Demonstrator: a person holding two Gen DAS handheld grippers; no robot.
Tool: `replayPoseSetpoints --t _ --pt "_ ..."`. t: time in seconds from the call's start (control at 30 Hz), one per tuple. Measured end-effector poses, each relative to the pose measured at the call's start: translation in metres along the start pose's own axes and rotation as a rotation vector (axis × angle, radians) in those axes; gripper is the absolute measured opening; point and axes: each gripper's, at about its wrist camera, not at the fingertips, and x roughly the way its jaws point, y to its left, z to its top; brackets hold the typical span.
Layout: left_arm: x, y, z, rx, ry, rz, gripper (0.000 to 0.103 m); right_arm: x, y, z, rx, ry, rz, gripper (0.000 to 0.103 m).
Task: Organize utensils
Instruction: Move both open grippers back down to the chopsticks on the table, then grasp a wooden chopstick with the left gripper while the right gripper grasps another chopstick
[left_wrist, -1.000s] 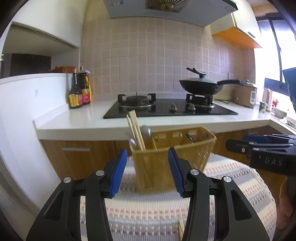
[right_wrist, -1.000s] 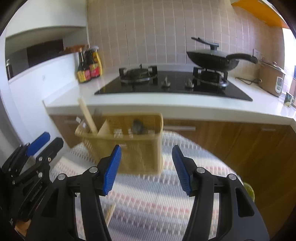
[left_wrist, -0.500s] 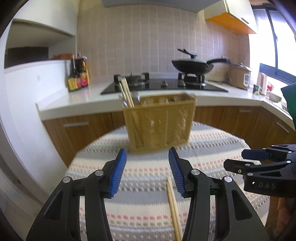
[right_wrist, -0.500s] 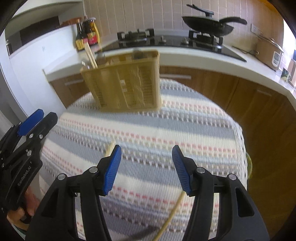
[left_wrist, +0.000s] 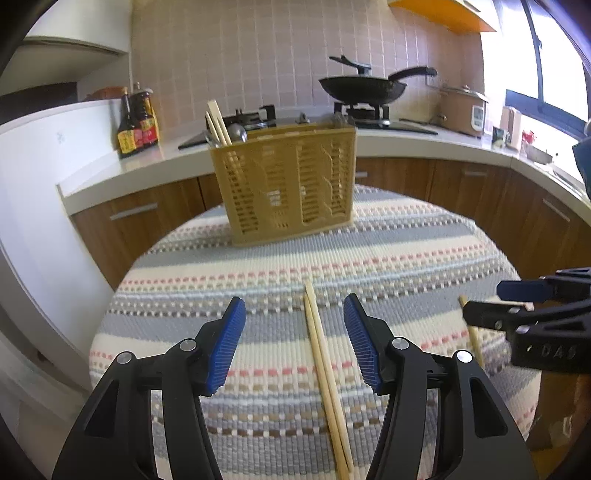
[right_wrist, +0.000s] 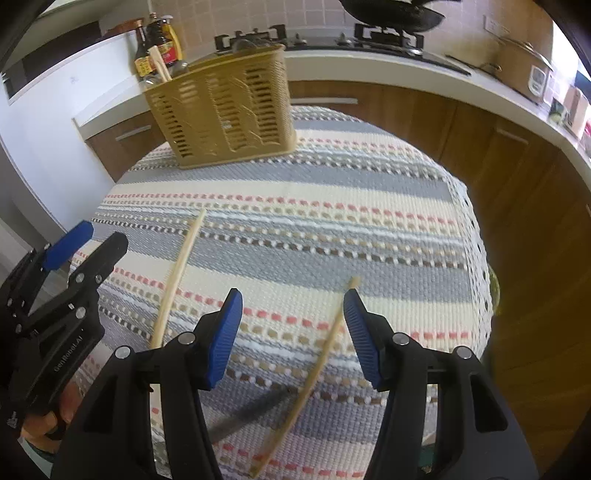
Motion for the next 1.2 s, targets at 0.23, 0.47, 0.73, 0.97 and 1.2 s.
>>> replayPoseSetpoints --t 0.23,0.47,0.73,0.97,1.2 --pt "0.009 -0.002 -0.012 0.015 0.045 0.036 0.054 0.008 -0.007 -0.007 0.037 0.048 -0.011 0.053" --pt "0.022 0.021 -0.018 -0.03 0.155 -0.064 0.053 0.021 -0.019 -0.013 0.094 0.109 0.022 0.037" --pt "0.06 0.048 -0.004 -0.095 0.348 -0.367 0.049 0.033 -0.018 -0.011 0.088 0.147 0.009 0.033" --pt "0.089 0.029 0.002 0.016 0.414 -0.314 0.037 0.04 -0.025 -0.013 0.106 0.16 -0.009 0.027" --pt "0.091 0.022 0.004 0.073 0.414 -0.249 0.028 0.041 -0.008 -0.015 0.017 0.159 -0.079 0.015"
